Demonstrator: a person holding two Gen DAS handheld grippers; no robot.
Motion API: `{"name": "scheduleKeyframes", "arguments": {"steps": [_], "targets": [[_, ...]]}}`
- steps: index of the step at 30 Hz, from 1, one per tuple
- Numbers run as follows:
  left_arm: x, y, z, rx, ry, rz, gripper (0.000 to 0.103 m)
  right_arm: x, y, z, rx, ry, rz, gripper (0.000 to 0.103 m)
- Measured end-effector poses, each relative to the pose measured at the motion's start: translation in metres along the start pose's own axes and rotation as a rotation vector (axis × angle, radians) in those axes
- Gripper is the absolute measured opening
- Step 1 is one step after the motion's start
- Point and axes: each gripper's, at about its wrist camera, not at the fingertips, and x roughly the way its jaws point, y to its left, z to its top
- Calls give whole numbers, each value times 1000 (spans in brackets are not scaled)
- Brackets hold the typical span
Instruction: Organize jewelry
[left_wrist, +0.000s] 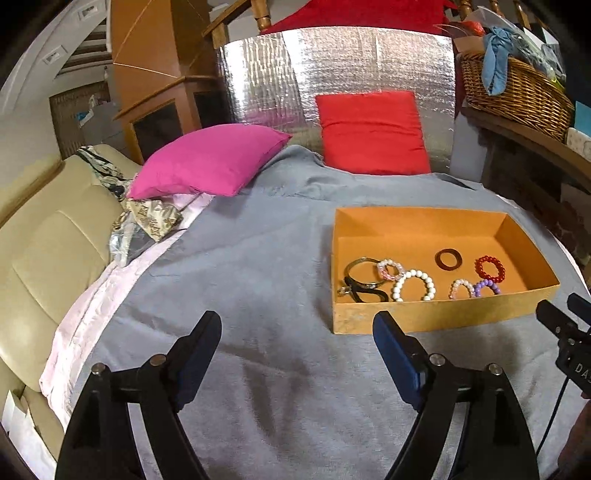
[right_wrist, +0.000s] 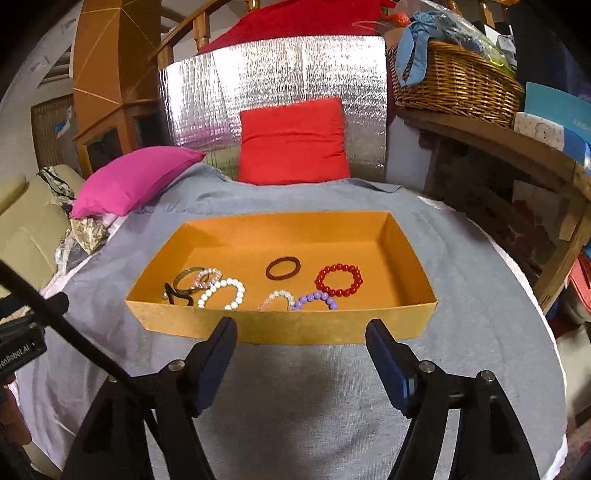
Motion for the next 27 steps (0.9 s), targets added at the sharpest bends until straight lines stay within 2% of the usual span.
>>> {"name": "scheduleKeyframes", "arguments": {"steps": [5,27], "targets": [[7,-6,-1,5,15,5,84,7,-5,-3,19,33,14,76],[20,-8,-4,-16,31,-1,84,6,-9,-4,18,32,15,76]]}}
